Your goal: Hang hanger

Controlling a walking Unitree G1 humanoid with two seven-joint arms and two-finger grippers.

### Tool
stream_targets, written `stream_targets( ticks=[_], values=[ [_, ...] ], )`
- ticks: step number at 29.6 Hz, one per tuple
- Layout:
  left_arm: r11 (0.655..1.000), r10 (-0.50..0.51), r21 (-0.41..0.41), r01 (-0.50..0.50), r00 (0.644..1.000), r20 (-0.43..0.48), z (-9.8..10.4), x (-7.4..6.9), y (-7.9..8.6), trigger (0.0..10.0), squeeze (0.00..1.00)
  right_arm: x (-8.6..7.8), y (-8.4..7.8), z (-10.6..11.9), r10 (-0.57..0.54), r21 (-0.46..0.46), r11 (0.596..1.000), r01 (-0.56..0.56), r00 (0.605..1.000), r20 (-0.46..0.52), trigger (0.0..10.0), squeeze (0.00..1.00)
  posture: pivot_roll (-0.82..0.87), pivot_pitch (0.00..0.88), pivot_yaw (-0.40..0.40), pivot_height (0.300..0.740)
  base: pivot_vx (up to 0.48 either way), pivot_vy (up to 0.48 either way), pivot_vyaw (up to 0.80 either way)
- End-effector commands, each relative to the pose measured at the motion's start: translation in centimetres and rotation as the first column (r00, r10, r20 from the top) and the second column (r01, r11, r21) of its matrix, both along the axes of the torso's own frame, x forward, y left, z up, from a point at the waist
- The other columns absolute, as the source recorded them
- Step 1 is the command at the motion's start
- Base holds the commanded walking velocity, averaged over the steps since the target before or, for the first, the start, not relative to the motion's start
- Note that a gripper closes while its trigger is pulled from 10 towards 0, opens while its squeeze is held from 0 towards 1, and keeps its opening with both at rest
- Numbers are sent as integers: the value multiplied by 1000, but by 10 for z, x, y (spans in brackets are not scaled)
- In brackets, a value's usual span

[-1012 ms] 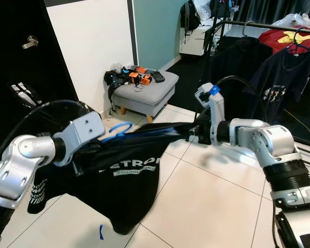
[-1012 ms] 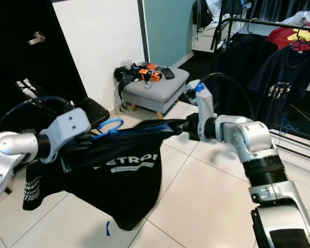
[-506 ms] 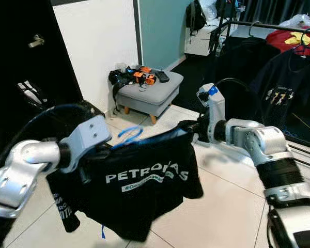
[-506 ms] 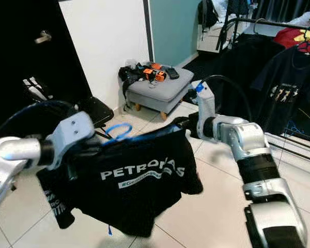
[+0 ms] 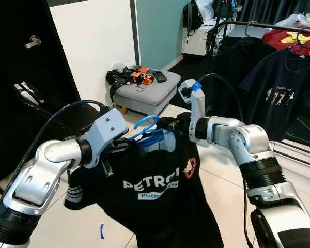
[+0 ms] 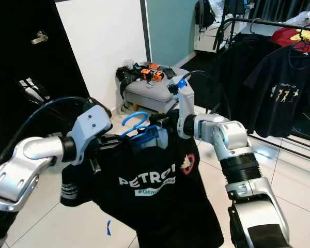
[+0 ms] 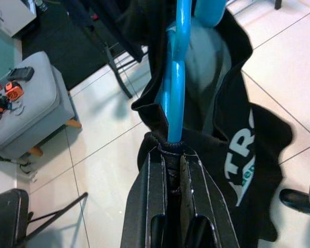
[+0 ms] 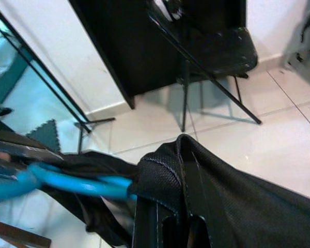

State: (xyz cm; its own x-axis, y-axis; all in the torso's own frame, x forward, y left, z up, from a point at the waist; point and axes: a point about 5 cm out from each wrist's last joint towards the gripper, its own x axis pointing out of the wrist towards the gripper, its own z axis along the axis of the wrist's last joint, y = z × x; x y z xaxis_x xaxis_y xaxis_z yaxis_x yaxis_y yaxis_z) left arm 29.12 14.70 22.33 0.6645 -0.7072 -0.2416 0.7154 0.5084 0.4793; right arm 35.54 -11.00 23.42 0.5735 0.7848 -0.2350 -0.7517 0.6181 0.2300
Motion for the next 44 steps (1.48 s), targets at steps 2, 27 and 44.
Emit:
stream_targets(
  ticks=[2,27,44],
  values=[
    [999,-32,-12,32,999,-3,-1,-3,-7,10000,0,-6,14,11,74,48,996,-75,997,20,1608,0,-100,0,39,736,0,0,0],
    [904,-52,-426,-34,981,-187,-26,-2,-35,10000,0,-20,2,11,139,161,979,-125,987,-78,10000,1000,-127,0,34,736,0,0,0],
    [907,-72,-420,-25,974,-213,-39,-7,-51,10000,0,-21,-43,24,473,-712,656,-250,871,131,10000,1000,-138,0,1,736,0,0,0]
  ],
)
